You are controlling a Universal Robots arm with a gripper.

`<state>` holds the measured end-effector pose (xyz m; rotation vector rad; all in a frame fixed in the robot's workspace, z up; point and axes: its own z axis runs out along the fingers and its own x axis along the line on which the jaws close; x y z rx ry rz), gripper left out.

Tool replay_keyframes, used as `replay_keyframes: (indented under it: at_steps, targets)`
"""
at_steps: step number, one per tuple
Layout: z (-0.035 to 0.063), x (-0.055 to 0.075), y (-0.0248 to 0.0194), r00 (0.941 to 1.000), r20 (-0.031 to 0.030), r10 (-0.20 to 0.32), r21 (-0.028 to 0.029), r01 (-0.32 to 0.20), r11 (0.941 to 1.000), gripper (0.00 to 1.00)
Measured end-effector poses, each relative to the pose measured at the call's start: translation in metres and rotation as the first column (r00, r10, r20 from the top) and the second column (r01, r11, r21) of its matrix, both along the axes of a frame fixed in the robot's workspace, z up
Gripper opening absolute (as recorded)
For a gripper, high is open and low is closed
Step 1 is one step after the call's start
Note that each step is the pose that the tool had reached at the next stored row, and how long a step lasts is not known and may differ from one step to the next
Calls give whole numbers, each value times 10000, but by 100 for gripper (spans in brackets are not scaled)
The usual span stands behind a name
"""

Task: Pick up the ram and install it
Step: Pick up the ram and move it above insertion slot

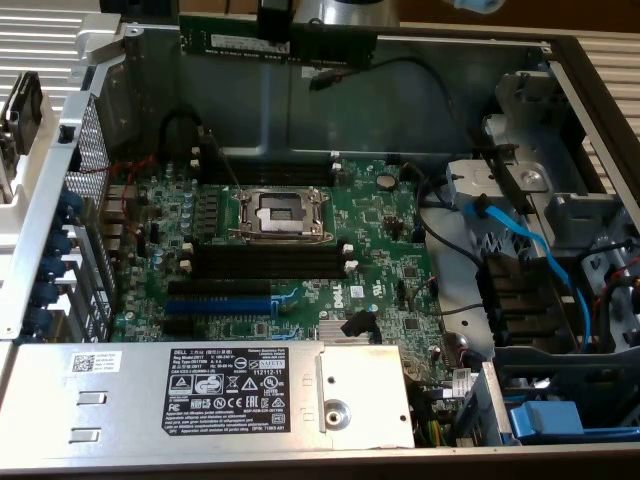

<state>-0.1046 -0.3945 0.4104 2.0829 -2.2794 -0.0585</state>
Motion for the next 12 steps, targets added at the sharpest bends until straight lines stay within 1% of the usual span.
replay_keyframes:
  at_steps: [2, 3, 5, 9, 11, 12]
  targets:
    - [-38, 0, 13, 10000, 0, -6, 2, 6, 10000, 13]
    - [-56, 0, 26, 10000, 0, -6, 3, 6, 10000, 13]
    - [-130, 0, 86, 10000, 0, -7, 2, 7, 10000, 13]
    - [-202, -1, 91, 10000, 12, -23, 2, 23, 10000, 13]
    - [-238, -1, 88, 10000, 35, -51, 1, 51, 10000, 13]
    - [-276, -1, 80, 9999, 57, -88, 2, 88, 10000, 13]
